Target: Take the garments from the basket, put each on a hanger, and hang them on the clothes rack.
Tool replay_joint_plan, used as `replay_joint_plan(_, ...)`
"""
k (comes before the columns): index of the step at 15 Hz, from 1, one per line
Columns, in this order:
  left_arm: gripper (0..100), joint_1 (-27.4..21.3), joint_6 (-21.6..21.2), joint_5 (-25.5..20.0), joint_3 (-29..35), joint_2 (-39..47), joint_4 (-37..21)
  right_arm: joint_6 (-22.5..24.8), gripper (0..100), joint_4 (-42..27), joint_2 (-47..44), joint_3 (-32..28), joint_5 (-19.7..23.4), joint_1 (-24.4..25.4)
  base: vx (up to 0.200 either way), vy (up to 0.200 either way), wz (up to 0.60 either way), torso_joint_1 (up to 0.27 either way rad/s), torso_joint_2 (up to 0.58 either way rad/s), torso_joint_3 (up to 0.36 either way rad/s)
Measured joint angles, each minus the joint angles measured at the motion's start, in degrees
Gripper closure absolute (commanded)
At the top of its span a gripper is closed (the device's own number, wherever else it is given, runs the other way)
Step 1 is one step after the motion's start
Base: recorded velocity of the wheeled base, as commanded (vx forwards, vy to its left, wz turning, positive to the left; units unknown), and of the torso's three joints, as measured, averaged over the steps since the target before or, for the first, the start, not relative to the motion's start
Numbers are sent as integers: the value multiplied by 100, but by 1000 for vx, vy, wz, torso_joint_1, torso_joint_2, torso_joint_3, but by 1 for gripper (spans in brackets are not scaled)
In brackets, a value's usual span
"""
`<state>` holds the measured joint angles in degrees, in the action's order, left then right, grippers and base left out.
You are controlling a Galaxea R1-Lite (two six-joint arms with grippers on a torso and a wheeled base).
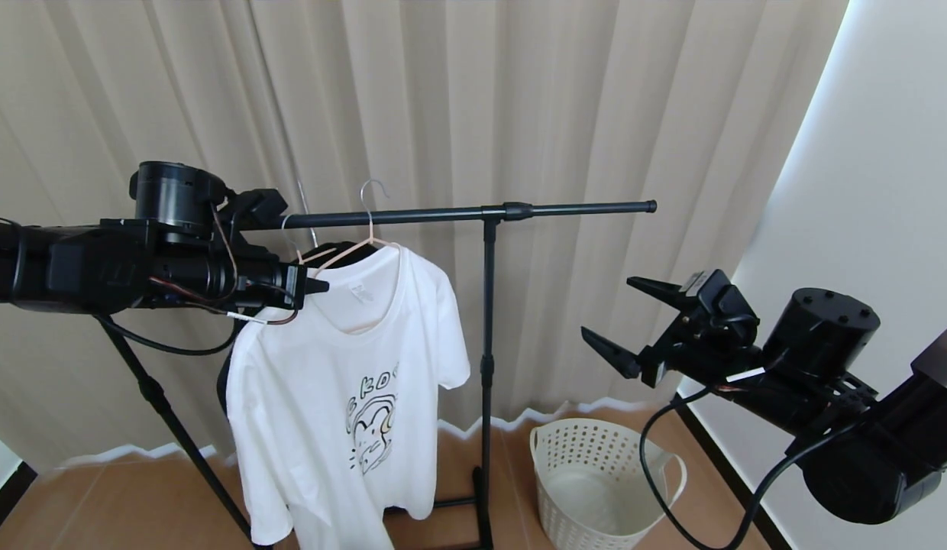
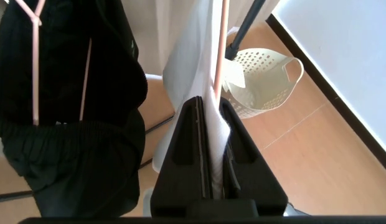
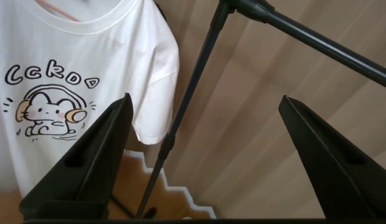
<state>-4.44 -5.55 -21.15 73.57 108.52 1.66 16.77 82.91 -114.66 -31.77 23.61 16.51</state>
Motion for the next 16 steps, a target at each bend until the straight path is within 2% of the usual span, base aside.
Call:
replay_joint_plan(8,100,-24,306,235,589,661,0,0,0,2,0,2,2,0,0,0,0,0,0,0)
replay_joint_plan(16,100,-30,410,233,667,923,0,0,0,2,-17,-12,11,0,0,0,0,0,0,0)
